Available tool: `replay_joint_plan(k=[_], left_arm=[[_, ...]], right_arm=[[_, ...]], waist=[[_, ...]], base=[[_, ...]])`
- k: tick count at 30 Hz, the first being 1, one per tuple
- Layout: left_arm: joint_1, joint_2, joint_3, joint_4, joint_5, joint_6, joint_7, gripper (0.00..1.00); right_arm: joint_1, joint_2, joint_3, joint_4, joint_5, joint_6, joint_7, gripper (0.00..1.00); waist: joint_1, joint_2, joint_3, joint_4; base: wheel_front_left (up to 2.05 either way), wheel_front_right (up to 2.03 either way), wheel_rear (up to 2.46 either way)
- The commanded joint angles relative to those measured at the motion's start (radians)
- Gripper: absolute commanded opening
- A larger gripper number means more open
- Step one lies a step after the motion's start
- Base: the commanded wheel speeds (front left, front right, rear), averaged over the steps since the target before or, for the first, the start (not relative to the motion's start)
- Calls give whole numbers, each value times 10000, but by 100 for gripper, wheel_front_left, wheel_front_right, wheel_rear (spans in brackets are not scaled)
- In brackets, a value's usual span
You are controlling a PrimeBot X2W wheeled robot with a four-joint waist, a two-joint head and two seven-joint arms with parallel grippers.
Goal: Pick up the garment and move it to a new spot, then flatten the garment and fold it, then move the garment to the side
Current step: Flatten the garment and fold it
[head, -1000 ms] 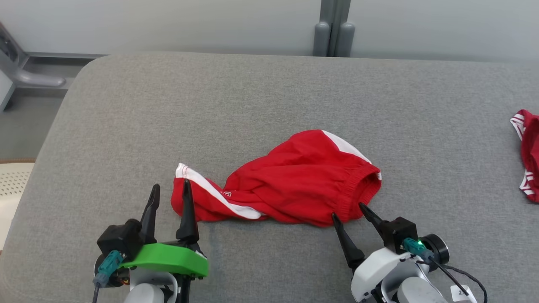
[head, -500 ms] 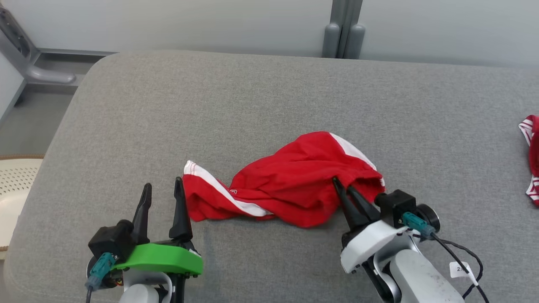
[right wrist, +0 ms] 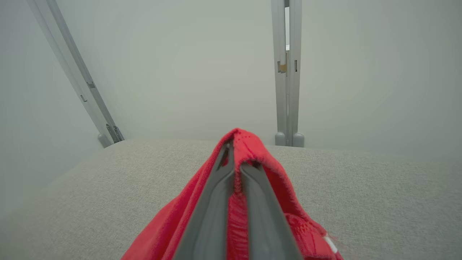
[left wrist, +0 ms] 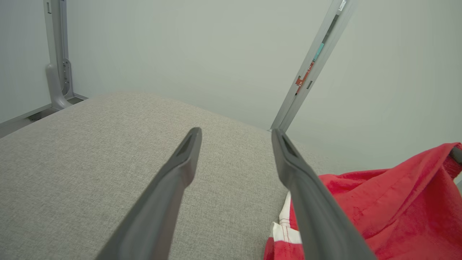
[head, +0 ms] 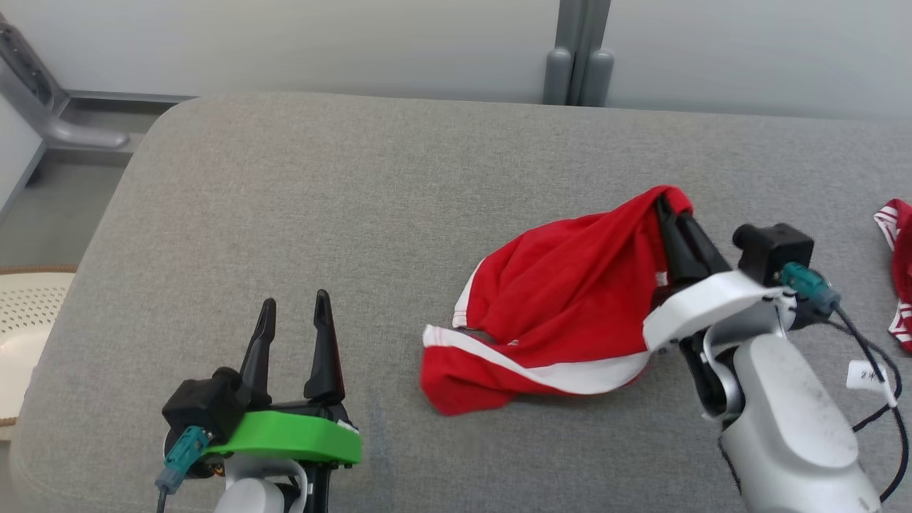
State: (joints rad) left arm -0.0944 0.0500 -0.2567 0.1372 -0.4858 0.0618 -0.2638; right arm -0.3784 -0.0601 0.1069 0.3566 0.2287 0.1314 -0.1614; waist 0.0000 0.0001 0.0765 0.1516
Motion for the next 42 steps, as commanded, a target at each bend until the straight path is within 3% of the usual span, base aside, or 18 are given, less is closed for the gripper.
replay_joint_plan(k=[1, 5, 13, 14, 15, 16, 21, 25, 31, 42], left_arm=[[-198, 16, -38, -44, -26, 22, -5, 100], [-454, 16, -390, -171, -87, -41, -3, 100], [-772, 17, -836, -239, -195, 44, -3, 100], [-807, 16, -856, -218, -182, 59, -3, 100], [-820, 16, -879, -198, -172, 61, -3, 100], [-817, 16, -905, -165, -150, 56, -3, 100], [-693, 18, -944, -58, -56, 83, -5, 100], [-511, 18, -895, 67, -13, 37, -5, 100], [-293, 17, -862, 133, 63, 24, -5, 100], [-54, 23, -1445, 516, -46, -105, -3, 100]], right_arm=[[-393, -141, -190, 217, -174, -17, 101, 0], [-1459, -419, -706, 1443, -532, -17, 399, 0], [-3241, -767, -754, 4157, -913, -17, 230, 0], [-3459, -799, -719, 4583, -999, -17, 103, 28], [-3594, -778, -676, 4868, -1021, -17, 7, 48], [-3714, -736, -567, 5199, -1051, -17, -81, 100], [-4039, -704, -143, 6035, -979, -17, -685, 100], [-3794, -734, 358, 5844, -881, -17, -980, 100], [-2471, -893, 677, 4065, -489, -18, -1034, 100], [686, -618, -318, 1282, -906, -18, -1036, 100]], waist=[[0, -1, 292, 301], [0, -1, 716, 730], [0, -1, 1208, 1181], [0, -1, 1231, 1191], [0, -1, 1235, 1191], [0, -1, 1224, 1175], [0, -1, 968, 848], [0, -1, 675, 412], [0, -1, 332, -276], [0, -1, 154, -955]], base=[[0, 0, 0], [0, 0, 0], [0, 0, 0], [0, 0, 0], [0, 0, 0], [0, 0, 0], [0, 0, 0], [0, 0, 0], [0, 0, 0], [0, 0, 0]])
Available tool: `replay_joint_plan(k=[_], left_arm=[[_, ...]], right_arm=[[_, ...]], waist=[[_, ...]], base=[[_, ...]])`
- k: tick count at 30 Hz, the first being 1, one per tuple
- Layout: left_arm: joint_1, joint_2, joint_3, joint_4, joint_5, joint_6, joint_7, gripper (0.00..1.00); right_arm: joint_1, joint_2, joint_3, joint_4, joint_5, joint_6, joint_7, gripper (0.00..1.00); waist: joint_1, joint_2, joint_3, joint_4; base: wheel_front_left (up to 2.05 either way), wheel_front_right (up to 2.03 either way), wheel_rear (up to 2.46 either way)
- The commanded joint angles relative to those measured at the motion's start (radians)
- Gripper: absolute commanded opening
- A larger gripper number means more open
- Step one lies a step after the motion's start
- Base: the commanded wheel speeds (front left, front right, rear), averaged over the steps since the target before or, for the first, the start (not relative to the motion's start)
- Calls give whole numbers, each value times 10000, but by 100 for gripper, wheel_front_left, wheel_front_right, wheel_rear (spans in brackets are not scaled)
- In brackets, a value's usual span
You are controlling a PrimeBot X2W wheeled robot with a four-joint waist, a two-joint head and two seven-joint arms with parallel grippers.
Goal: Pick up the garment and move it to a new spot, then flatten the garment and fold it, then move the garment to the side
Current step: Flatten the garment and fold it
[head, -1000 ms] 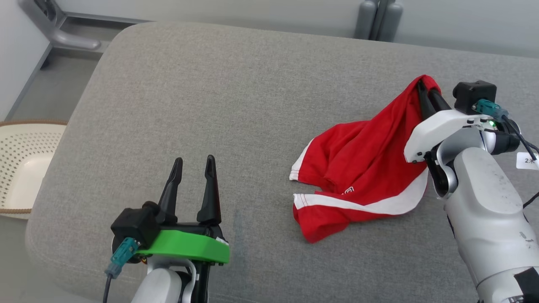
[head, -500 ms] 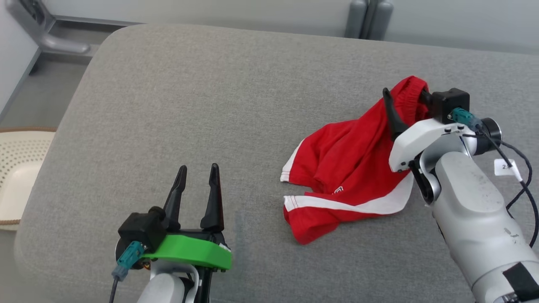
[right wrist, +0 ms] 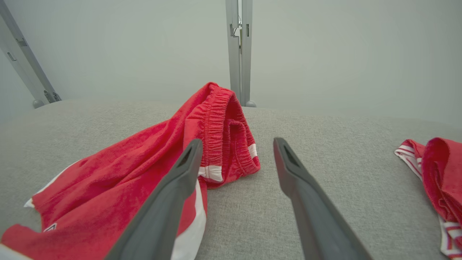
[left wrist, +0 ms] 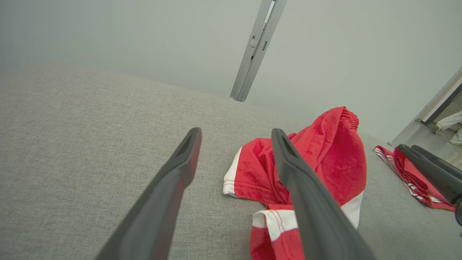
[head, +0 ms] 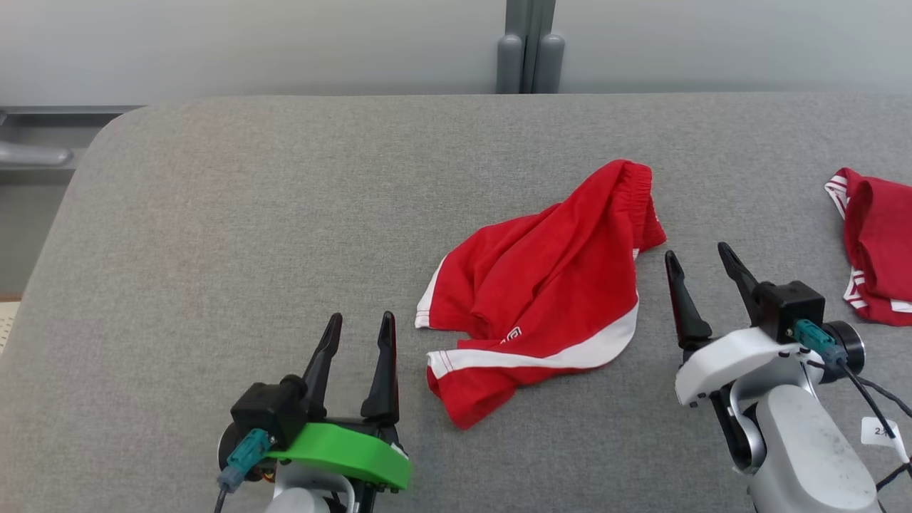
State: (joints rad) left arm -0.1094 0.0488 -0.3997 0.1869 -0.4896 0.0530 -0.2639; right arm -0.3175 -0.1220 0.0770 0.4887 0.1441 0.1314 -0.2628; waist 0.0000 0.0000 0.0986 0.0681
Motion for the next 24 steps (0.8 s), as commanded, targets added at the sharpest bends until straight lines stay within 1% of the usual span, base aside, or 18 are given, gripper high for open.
replay_joint_plan(k=[1, 5, 10, 15, 17, 20, 22, 23, 24], left_arm=[[88, 36, -50, 25, -23, -14, -1, 100], [158, 38, -400, 329, -147, -59, 35, 100], [355, 43, -1027, 808, -579, -177, 970, 100], [352, 39, -1570, 788, -1350, -349, 1653, 100], [281, 42, -1711, 847, -1747, -251, 1895, 100], [47, 44, -1815, 1166, -2025, -137, 2196, 100], [-158, 35, -1950, 1410, -2014, -197, 2274, 100], [-205, 38, -1987, 1499, -2204, -273, 2270, 84], [-276, 39, -2050, 1583, -2270, -323, 2253, 35]], right_arm=[[239, 71, -98, -169, -78, -18, -22, 100], [830, 289, -332, -684, -237, -18, -23, 100], [1154, 470, -519, -1088, -398, -18, -23, 100], [1343, 613, -622, -1300, -432, -18, -24, 100], [1349, 633, -639, -1349, -404, -18, -24, 100], [1378, 664, -641, -1457, -435, -18, -24, 100], [1361, 678, -626, -1550, -409, -18, -24, 100], [1364, 682, -656, -1596, -403, -18, -24, 100], [1380, 687, -717, -1635, -418, -18, -24, 100]], waist=[[0, 0, -60, -135], [0, 0, -42, -154], [0, 0, -16, -134], [0, 0, -3, -132], [0, 0, 22, -170], [0, 0, 50, -288], [0, 0, 90, -415], [0, 0, 110, -478], [0, 0, 129, -531]], base=[[0, 0, 0], [0, 0, 0], [0, 0, 0], [0, 0, 0], [0, 0, 0], [0, 0, 0], [0, 0, 0], [0, 0, 0], [0, 0, 0]])
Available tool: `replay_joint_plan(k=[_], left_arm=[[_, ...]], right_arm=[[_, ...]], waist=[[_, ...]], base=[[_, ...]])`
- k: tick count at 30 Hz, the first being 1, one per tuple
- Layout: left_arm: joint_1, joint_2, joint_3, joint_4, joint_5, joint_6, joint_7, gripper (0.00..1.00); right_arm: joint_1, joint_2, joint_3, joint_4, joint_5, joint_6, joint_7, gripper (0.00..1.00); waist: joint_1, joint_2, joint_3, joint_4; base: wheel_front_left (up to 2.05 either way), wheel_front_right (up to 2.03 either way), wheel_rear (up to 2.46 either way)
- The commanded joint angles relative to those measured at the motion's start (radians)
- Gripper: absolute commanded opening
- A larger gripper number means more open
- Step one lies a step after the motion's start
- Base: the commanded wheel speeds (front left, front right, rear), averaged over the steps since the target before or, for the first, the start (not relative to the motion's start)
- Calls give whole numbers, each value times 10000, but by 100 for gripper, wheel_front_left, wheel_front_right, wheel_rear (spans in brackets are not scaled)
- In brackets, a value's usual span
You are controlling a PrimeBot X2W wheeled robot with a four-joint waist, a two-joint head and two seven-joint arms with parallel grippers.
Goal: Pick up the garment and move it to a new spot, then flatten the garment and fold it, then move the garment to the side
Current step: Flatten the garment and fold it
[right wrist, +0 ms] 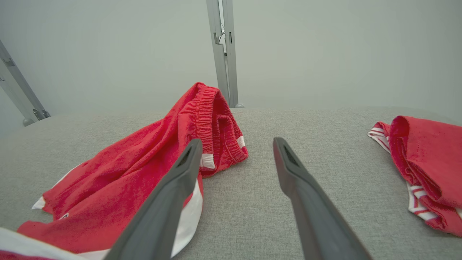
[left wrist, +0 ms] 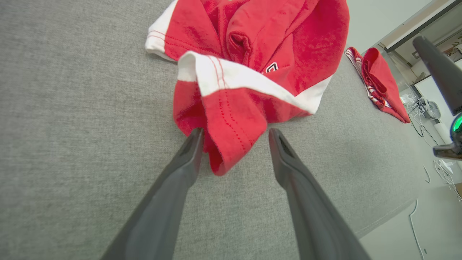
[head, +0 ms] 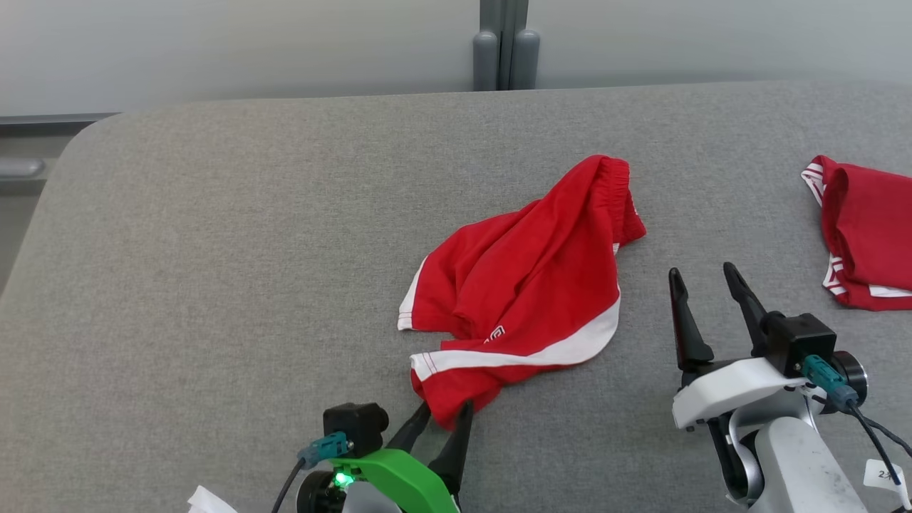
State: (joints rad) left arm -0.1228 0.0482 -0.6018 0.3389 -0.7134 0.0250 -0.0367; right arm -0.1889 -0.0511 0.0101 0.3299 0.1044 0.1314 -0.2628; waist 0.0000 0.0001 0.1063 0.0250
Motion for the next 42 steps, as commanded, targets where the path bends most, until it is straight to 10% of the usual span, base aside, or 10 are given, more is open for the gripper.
replay_joint_plan(k=[1, 2, 16, 28, 32, 34, 42], left_arm=[[-226, 45, -84, 140, -6, -78, -40, 11], [-339, 50, -105, 246, 59, -109, -120, 0], [-2525, 1696, 1410, 1197, 722, 505, -1498, 0], [-2663, 1368, 1823, 3367, 399, 227, -2049, 0], [-2321, 1143, 1927, 3748, 290, 15, -2215, 31], [-2113, 1024, 1956, 3870, 268, -78, -2229, 100], [-1335, 664, 2594, 3157, 537, -72, -2288, 100]], right_arm=[[123, -19, -118, -79, -33, -18, -24, 100], [170, -15, -216, -114, -31, -18, -24, 100], [444, 0, -513, -204, 103, -18, -24, 100], [64, -5, 202, 258, 254, -18, -12, 100], [71, -6, 161, 366, 257, -18, -14, 100], [114, -6, 130, 402, 249, -18, -17, 100], [285, -3, 269, 572, 261, -18, -22, 100]], waist=[[0, -1, 56, -123], [0, -1, 62, -153], [0, -1, 152, -290], [0, -1, 444, -266], [0, -1, 382, -124], [0, -1, 330, -49], [0, -1, 154, 291]], base=[[0, 0, 0], [0, 0, 0], [0, 0, 0], [0, 0, 0], [0, 0, 0], [0, 0, 0], [0, 0, 0]])
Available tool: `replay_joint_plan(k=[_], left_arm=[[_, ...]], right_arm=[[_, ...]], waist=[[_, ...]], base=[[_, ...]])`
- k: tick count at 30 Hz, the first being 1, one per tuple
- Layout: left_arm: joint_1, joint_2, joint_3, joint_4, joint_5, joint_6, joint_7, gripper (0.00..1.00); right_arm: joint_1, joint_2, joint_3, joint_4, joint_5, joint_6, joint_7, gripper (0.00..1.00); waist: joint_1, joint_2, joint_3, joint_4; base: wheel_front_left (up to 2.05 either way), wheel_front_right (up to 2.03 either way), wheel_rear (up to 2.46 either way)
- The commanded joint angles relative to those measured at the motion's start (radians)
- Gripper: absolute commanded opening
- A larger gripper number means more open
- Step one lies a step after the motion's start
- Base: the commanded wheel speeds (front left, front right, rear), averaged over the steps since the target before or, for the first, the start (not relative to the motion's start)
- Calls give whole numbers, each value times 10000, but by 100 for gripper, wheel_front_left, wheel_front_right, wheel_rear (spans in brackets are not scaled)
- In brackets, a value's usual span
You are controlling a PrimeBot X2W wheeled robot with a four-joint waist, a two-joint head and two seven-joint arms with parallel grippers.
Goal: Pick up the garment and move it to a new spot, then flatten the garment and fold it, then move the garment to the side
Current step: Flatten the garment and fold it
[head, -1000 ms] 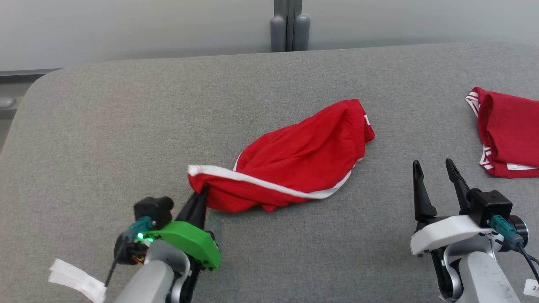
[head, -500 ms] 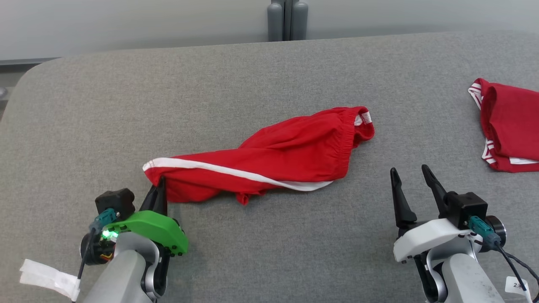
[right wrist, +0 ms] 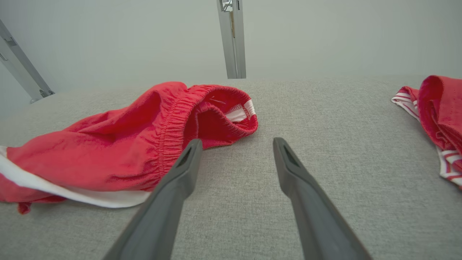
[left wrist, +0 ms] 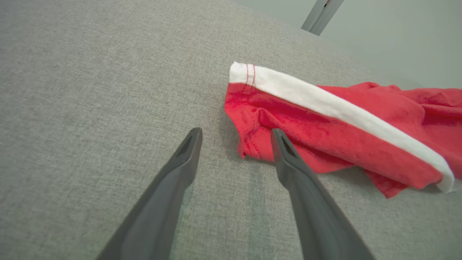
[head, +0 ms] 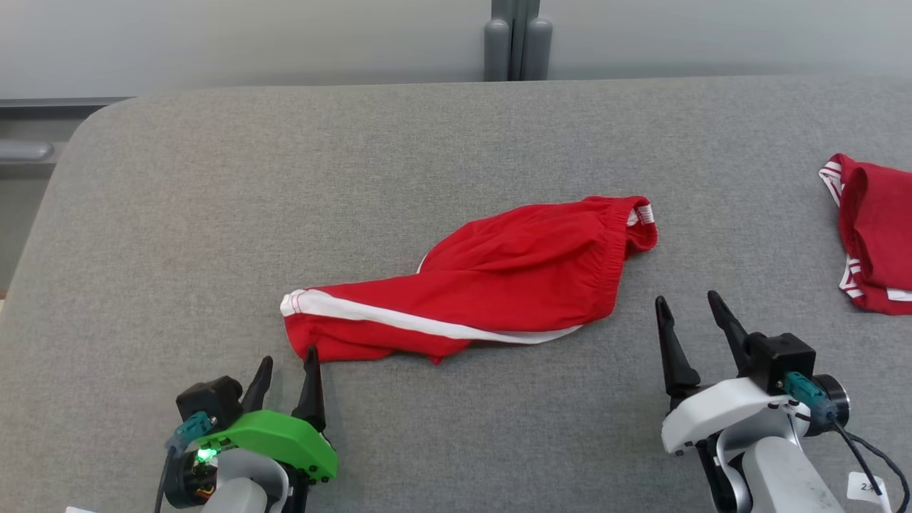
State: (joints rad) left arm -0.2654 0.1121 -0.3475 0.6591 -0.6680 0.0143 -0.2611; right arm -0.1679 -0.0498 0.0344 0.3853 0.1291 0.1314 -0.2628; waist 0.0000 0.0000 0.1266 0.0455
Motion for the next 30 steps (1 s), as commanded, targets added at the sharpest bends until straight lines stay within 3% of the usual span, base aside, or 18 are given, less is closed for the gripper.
replay_joint_plan(k=[1, 11, 12, 13, 14, 16, 21, 30], left_arm=[[181, 10, 179, -276, 214, 51, -46, 100], [966, -228, 931, -2524, 1173, 240, -40, 100], [1034, -261, 992, -2723, 1235, 254, -40, 100], [1098, -288, 1023, -2879, 1285, 256, -40, 100], [1164, -335, 1057, -3058, 1340, 262, -40, 100], [1240, -393, 1127, -3385, 1485, 299, -40, 100], [1440, -481, 1363, -3911, 1666, 358, -41, 100], [1569, -535, 1755, -4586, 1907, 345, -41, 100]], right_arm=[[40, -16, 146, 87, -10, -18, -21, 100], [-1047, -115, 1381, 1635, 247, -18, 377, 100], [-1222, -169, 1435, 1909, 299, -18, 366, 94], [-1348, -221, 1524, 2141, 333, -18, 373, 73], [-1490, -216, 1675, 2419, 445, -18, 374, 31], [-1708, -192, 1918, 2776, 739, -18, 318, 0], [-1904, -317, 2362, 2859, 1325, -18, 116, 0], [-1674, -315, 2632, 721, 2225, -18, 116, 0]], waist=[[0, 0, -58, 139], [0, 0, -158, 593], [0, 0, -164, 616], [0, 0, -167, 630], [0, 0, -171, 642], [0, 0, -185, 640], [0, 0, -206, 480], [0, 0, -34, 255]], base=[[0, 0, 0], [0, 0, 0], [0, 0, 0], [0, 0, 0], [0, 0, 0], [0, 0, 0], [0, 0, 0], [0, 0, 0]])
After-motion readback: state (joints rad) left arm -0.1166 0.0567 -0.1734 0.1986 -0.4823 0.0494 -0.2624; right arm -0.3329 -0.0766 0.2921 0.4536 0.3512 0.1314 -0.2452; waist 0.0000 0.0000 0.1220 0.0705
